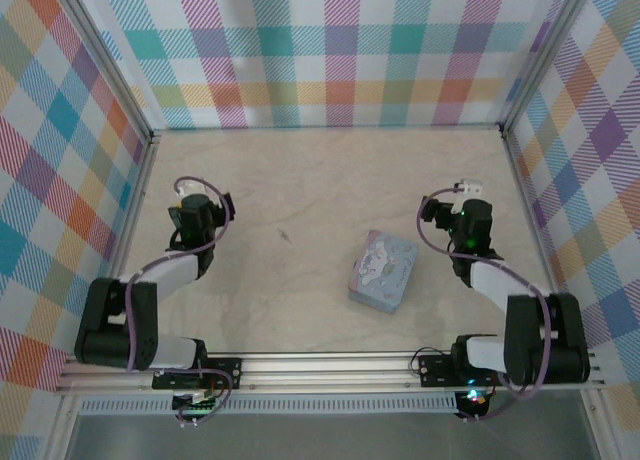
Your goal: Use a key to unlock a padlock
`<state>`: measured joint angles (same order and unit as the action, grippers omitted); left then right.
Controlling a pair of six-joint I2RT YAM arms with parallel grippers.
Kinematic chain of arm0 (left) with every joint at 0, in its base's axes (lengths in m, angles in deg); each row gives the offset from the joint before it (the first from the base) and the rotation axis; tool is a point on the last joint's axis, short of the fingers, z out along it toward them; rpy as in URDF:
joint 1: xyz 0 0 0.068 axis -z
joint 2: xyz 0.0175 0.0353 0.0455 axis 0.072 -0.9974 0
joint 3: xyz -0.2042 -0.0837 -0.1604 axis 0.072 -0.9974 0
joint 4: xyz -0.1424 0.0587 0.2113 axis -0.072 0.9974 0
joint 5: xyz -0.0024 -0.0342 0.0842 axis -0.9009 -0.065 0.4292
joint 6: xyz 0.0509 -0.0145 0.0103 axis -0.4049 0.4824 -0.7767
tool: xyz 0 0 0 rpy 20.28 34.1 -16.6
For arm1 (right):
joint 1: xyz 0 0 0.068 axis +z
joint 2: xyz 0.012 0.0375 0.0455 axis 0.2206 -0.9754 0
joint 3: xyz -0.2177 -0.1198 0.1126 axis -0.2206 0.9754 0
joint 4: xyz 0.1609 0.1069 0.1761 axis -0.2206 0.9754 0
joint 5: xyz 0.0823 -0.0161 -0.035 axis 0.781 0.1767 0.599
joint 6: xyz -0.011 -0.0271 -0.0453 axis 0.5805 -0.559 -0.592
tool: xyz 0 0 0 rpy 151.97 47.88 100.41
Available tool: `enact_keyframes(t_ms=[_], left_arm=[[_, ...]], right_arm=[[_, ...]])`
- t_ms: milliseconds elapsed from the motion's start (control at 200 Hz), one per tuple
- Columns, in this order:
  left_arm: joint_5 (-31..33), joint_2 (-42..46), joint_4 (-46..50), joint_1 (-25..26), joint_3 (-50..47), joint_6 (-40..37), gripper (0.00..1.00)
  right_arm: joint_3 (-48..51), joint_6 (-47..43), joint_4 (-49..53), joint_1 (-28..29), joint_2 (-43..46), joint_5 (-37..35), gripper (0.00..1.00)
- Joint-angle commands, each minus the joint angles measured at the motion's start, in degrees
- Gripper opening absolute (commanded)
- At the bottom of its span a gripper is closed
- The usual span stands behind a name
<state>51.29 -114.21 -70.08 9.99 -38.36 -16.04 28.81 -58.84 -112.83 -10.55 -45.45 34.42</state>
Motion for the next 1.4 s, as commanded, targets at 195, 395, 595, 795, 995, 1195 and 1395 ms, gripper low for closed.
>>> enact_keyframes(t_ms=[195, 395, 595, 795, 995, 1195, 1395], left_arm=[[-8.3, 6.6, 30.3, -1.4, 10.8, 25.2, 1.0], [-30.1, 3.9, 37.1, 0.2, 12.7, 27.9, 0.95], [-35.8, 7.0, 40.6, 7.4, 8.8, 27.6, 0.95], [-35.6, 11.4, 43.8, 14.6, 4.5, 28.8, 0.95], [-33.9, 16.8, 46.2, 18.2, 1.5, 30.1, 0.92], [-31.9, 21.4, 49.5, 20.1, 2.6, 29.6, 0.91], [-32.6, 20.2, 51.2, 20.3, 6.0, 28.8, 0.91]], right_arm=[[-6.6, 25.7, 36.8, -0.8, 14.4, 6.3, 1.0], [-4.4, 31.0, 44.1, -0.7, 20.8, 18.1, 0.96], [-3.8, 33.3, 52.0, 0.9, 19.9, 25.6, 0.82], [-2.4, 35.8, 49.6, 5.0, 18.2, 26.1, 0.78], [-4.4, 36.8, 46.9, 10.4, 12.4, 24.3, 0.77], [-9.1, 37.1, 42.9, 15.0, 4.1, 23.4, 0.77], [-17.2, 35.3, 40.9, 19.2, -7.2, 23.7, 0.77]])
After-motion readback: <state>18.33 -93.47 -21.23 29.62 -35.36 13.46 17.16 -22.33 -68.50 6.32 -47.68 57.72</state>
